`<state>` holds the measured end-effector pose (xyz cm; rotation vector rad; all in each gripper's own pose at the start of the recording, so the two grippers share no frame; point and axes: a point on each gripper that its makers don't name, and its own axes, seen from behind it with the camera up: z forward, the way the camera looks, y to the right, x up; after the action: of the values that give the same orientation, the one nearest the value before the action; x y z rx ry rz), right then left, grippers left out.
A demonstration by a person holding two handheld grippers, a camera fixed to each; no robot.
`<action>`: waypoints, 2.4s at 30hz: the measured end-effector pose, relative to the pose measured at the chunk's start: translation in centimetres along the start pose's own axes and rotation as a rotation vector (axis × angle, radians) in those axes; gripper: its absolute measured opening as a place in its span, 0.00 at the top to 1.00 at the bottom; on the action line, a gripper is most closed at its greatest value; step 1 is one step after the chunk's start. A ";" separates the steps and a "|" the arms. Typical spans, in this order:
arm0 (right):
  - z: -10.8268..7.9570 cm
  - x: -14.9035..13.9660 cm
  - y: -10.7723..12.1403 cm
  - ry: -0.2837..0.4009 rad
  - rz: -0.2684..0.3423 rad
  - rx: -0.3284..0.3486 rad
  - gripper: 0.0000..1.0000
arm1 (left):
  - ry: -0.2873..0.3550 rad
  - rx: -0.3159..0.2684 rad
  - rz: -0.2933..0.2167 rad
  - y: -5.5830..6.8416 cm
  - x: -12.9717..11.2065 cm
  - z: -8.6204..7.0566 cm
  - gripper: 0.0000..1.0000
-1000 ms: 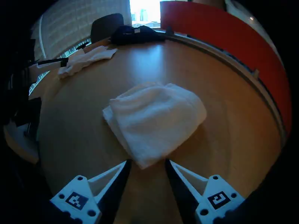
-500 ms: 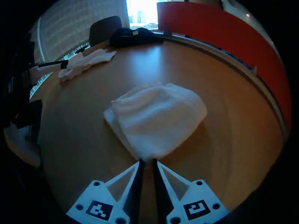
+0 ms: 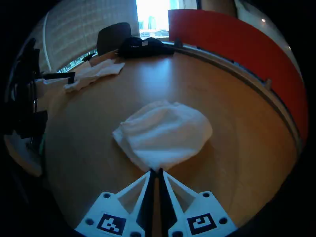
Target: Fold towel
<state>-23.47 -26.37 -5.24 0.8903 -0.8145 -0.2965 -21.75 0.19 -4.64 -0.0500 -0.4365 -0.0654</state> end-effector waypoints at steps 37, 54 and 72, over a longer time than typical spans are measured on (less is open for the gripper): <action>-11.6 12.5 6.4 0.191 -0.093 -0.114 0.94 | 0.015 -0.035 0.021 2.2 2.7 0.1 0.08; -14.7 10.1 10.9 0.200 -0.006 -0.169 0.95 | 0.010 -0.031 0.021 2.6 2.7 0.3 0.08; -13.9 4.0 14.5 0.096 0.023 -0.214 0.36 | 0.004 -0.019 0.033 2.4 2.6 0.3 0.08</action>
<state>-11.89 -11.75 3.16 0.6892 -0.6896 -0.3116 -19.36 2.46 -3.38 -0.0757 -0.4309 -0.0374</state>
